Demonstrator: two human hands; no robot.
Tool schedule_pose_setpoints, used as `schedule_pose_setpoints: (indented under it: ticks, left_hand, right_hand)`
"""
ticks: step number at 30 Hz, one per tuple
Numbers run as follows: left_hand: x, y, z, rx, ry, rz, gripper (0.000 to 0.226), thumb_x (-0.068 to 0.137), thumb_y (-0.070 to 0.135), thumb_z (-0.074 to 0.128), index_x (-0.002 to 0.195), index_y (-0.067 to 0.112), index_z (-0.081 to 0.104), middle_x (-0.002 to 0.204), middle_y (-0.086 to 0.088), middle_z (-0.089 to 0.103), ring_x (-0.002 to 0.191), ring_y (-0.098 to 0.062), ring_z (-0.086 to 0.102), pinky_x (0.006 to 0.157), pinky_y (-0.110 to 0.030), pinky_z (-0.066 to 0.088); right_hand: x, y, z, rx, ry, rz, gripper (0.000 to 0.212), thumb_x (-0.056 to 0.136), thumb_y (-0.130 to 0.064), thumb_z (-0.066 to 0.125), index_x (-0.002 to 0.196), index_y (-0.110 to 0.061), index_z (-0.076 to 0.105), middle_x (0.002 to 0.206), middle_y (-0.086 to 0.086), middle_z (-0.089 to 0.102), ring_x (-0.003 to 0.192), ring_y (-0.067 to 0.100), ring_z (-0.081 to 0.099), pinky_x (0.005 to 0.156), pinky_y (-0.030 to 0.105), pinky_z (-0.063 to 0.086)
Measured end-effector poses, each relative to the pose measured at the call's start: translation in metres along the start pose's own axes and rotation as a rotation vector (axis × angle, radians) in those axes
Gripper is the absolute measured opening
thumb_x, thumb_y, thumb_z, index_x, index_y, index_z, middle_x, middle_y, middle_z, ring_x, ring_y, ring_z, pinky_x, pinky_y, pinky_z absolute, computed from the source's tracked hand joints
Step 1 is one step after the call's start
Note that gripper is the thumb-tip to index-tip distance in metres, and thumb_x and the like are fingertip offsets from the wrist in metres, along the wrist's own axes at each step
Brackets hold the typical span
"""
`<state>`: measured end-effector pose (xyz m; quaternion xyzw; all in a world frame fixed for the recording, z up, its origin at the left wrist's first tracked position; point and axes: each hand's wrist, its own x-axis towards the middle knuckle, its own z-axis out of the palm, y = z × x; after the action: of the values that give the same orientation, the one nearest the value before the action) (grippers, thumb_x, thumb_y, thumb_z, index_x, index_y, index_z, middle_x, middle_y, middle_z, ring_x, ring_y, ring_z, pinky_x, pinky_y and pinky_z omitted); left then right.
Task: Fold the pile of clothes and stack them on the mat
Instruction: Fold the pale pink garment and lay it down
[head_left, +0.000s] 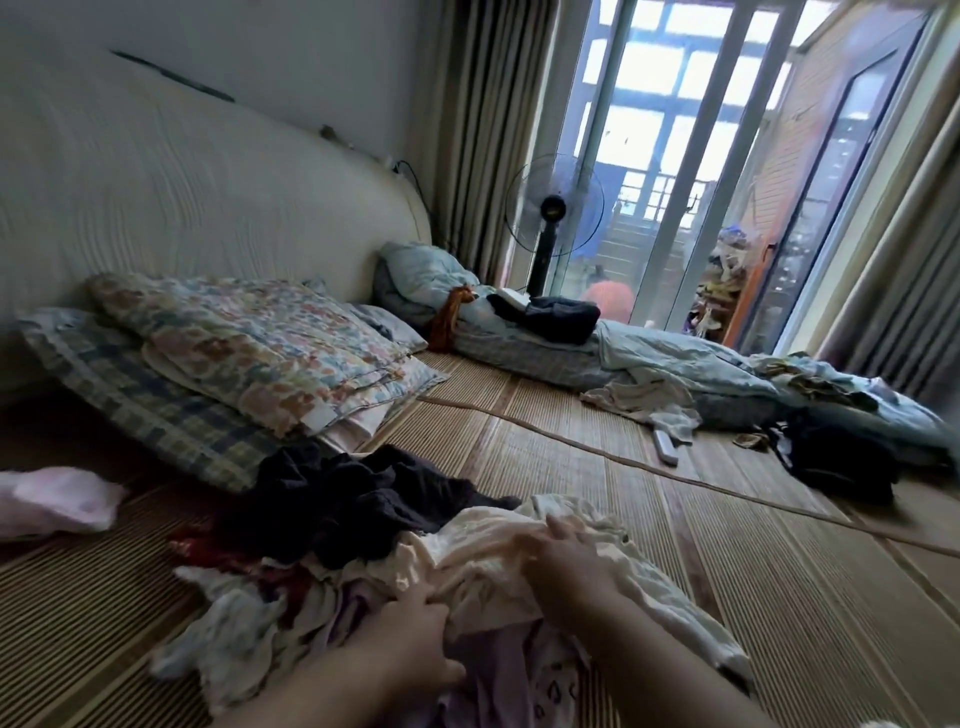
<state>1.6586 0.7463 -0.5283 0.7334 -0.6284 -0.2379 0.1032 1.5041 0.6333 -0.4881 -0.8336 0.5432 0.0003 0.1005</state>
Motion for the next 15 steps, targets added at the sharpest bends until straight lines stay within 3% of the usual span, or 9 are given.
schedule_pose_setpoints:
  ticks: [3, 5, 7, 10, 12, 15]
  left_hand:
    - [0.008, -0.011, 0.003, -0.044, 0.038, 0.032, 0.066, 0.083, 0.049, 0.061, 0.139, 0.018, 0.045, 0.157, 0.001, 0.015, 0.141, -0.020, 0.028, 0.113, -0.027, 0.026]
    - [0.012, -0.014, -0.001, -0.065, 0.070, 0.058, 0.062, 0.086, 0.045, 0.060, 0.140, 0.019, 0.046, 0.156, 0.001, 0.019, 0.142, -0.017, 0.027, 0.110, -0.021, 0.024]
    - [0.015, -0.013, -0.010, -0.090, 0.084, 0.049, 0.056, 0.088, 0.041, 0.059, 0.138, 0.019, 0.048, 0.152, -0.002, 0.028, 0.140, -0.016, 0.028, 0.106, -0.017, 0.025]
    - [0.011, -0.003, -0.026, -0.085, 0.092, 0.044, 0.066, 0.078, 0.055, 0.057, 0.134, 0.019, 0.052, 0.137, -0.005, 0.045, 0.133, -0.017, 0.037, 0.099, -0.018, 0.030]
    - [0.005, 0.005, -0.036, -0.192, 0.155, 0.069, 0.084, 0.059, 0.067, 0.047, 0.124, 0.016, 0.060, 0.121, -0.002, 0.055, 0.122, -0.018, 0.050, 0.091, -0.021, 0.038]
    - [-0.017, 0.028, -0.052, -0.433, 0.320, 0.145, 0.081, 0.062, 0.061, 0.062, 0.129, 0.017, 0.055, 0.118, 0.009, 0.056, 0.112, -0.002, 0.056, 0.084, -0.013, 0.041]
  right_hand:
    - [0.023, -0.005, 0.010, 0.095, 0.088, 0.097, 0.054, 0.092, -0.033, 0.042, 0.144, -0.037, 0.029, 0.151, 0.001, 0.033, 0.139, 0.029, 0.026, 0.108, 0.050, 0.027]
    - [0.038, -0.003, 0.007, 0.028, 0.093, 0.099, 0.044, 0.085, -0.035, 0.049, 0.129, -0.035, 0.049, 0.129, 0.006, 0.056, 0.123, 0.029, 0.048, 0.095, 0.040, 0.041]
    - [0.045, -0.003, -0.006, -0.011, 0.022, 0.046, 0.030, 0.082, -0.035, 0.056, 0.108, -0.023, 0.066, 0.107, 0.006, 0.066, 0.103, 0.026, 0.061, 0.075, 0.029, 0.043]
    - [0.035, -0.002, -0.046, 0.012, 0.004, -0.003, 0.029, 0.084, -0.041, 0.062, 0.091, -0.015, 0.073, 0.078, 0.002, 0.062, 0.074, 0.017, 0.059, 0.054, 0.024, 0.037]
    - [0.018, -0.005, -0.079, 0.081, 0.060, -0.029, 0.030, 0.085, -0.043, 0.063, 0.078, -0.015, 0.071, 0.068, -0.001, 0.056, 0.066, 0.015, 0.054, 0.054, 0.025, 0.036]
    - [-0.022, -0.015, -0.126, 0.372, 0.120, -0.062, 0.034, 0.088, -0.034, 0.064, 0.059, -0.016, 0.062, 0.058, -0.001, 0.054, 0.058, 0.015, 0.050, 0.055, 0.028, 0.039]
